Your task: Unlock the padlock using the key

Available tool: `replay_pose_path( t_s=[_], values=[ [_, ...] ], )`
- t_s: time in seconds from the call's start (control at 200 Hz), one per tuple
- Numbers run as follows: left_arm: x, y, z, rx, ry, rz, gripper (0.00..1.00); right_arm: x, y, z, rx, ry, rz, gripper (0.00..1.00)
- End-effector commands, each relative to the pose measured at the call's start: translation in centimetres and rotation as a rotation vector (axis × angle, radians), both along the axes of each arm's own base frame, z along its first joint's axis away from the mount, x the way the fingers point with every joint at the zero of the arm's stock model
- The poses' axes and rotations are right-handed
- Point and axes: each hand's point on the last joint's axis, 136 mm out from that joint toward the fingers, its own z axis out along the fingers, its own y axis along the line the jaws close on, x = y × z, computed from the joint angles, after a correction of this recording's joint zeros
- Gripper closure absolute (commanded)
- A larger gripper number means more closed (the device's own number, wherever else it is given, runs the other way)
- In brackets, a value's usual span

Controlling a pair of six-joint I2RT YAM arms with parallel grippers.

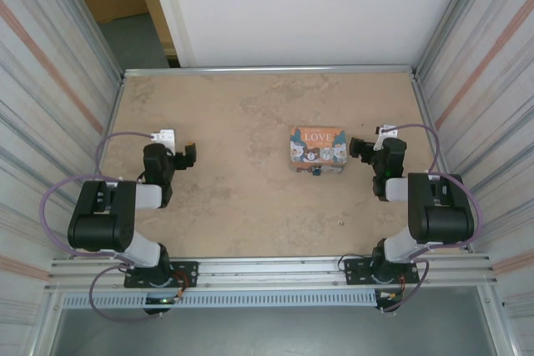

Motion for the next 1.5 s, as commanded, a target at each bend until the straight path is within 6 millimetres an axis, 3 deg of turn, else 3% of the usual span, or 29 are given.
replay_pose_path(
  t_s=[0.0, 0.556, 0.887, 1.022, 1.112, 1.278, 1.363, 1.493],
  values=[
    [0.7, 0.2, 1.1, 0.020, -0.030, 0.004, 0.01, 0.2, -0.3, 0.0, -0.021, 0.006, -0.007, 0.01],
    [0.6, 0.2, 1.2, 0.017, -0.035, 0.005, 0.01, 0.1, -0.3, 0.1, -0.022, 0.001, -0.007, 0.01],
    [-1.2, 0.3, 6.7, 0.023, -0.105, 0.035, 0.01, -0.6, -1.0, 2.8, 0.004, 0.004, -0.047, 0.01],
    [-1.7, -0.6, 9.0, -0.098, -0.091, 0.026, 0.01, -1.5, -0.8, 5.0, 0.072, 0.019, -0.059, 0.01],
    [-2.2, -1.1, 9.0, -0.252, 0.012, 0.068, 0.01, -2.4, -0.1, 6.4, 0.164, 0.052, -0.057, 0.01],
    [-3.1, -6.3, 7.3, -0.528, 0.185, -0.075, 0.01, -4.2, 2.7, 7.6, 0.343, 0.179, 0.029, 0.01],
    [-3.6, -8.9, 6.8, -0.558, 0.231, -0.128, 0.01, -5.5, 4.4, 7.9, 0.418, 0.231, 0.091, 0.01],
    [-4.1, -14.7, 6.3, -0.585, 0.338, -0.256, 0.01, -7.2, 6.0, 8.1, 0.512, 0.255, 0.157, 0.01]
  ],
)
